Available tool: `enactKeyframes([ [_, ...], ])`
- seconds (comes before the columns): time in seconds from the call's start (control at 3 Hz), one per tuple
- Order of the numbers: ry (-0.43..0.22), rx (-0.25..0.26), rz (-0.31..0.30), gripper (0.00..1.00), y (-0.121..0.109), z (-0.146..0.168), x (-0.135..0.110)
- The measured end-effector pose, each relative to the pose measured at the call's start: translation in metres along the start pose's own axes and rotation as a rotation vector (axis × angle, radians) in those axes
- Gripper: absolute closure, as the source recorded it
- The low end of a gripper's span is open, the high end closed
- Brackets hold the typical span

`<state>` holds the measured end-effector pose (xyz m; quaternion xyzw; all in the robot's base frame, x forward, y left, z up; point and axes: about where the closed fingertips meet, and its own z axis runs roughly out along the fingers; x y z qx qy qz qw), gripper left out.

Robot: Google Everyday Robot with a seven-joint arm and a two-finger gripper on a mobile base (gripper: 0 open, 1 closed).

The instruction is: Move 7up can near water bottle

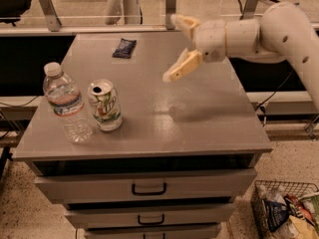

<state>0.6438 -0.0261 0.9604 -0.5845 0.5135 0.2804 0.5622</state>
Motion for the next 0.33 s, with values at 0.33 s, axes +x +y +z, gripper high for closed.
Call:
enactKeyframes([
  [0.33, -0.019, 0.054, -0.033, 0.0, -0.0223, -0.0183, -0.0189],
])
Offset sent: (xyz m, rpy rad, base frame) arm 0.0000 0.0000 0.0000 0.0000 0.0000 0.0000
